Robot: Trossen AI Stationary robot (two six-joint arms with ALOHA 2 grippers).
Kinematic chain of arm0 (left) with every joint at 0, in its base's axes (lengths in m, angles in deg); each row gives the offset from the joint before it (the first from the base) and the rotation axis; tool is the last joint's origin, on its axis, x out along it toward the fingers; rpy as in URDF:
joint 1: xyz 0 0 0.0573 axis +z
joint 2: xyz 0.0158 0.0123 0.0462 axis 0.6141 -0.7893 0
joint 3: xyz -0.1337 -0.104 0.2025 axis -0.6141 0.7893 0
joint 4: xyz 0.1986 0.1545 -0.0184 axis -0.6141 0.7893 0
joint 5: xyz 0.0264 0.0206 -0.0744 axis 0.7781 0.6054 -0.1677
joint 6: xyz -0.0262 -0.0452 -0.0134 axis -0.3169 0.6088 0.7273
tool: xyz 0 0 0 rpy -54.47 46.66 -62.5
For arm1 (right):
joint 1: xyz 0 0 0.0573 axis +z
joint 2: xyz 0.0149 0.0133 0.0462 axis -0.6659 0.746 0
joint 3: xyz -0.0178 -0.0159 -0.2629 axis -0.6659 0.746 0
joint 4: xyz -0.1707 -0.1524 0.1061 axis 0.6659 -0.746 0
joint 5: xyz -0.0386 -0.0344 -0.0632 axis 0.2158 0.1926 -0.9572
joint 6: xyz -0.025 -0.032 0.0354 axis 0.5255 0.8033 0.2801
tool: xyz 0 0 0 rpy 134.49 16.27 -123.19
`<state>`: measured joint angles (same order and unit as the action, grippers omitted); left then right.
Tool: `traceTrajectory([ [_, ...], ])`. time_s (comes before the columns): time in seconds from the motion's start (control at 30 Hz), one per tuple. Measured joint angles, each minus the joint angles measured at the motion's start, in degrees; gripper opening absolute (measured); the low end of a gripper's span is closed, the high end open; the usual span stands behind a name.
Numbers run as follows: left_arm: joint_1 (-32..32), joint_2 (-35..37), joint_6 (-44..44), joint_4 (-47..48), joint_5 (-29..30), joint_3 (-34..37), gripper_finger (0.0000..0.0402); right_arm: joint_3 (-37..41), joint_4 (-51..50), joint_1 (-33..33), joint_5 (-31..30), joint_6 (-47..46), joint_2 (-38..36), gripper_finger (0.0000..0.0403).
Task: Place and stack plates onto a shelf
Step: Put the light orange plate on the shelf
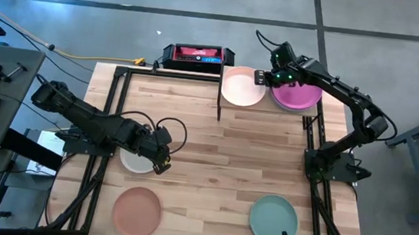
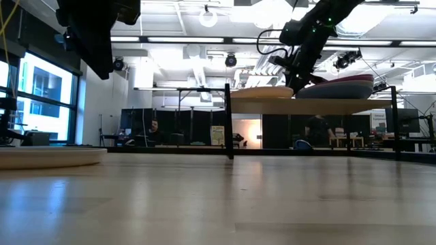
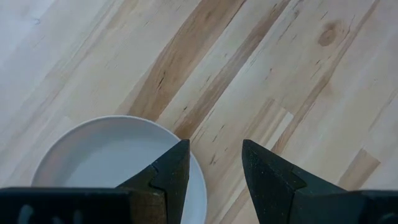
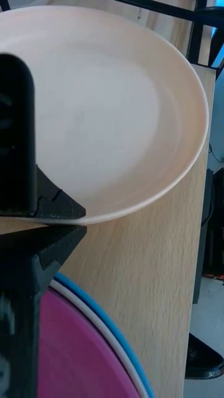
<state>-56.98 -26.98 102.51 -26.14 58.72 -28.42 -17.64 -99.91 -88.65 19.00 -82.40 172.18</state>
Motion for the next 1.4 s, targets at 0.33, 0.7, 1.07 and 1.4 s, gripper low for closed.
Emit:
traceTrajectory([
  [0.33,4.6,0.2,32.4,0.0,38.0,0.0,0.0138,0.0,-0.2,0.0,-0.2,0.0,-0.2,0.0001],
  [0.7,6.4,0.2,20.6,-0.2,27.9,0.0,0.0138,0.0,-1.1,0.0,-0.4,0.0,-0.9,0.0001],
  [1.07,6.4,0.2,18.5,-0.2,20.0,0.0,0.0138,0.0,-2.4,0.0,-1.2,-0.6,-1.0,0.0001],
  [1.4,6.4,0.2,18.5,-0.2,20.0,0.0,0.0138,0.0,-2.2,0.0,-0.6,-1.0,-1.0,0.0001],
])
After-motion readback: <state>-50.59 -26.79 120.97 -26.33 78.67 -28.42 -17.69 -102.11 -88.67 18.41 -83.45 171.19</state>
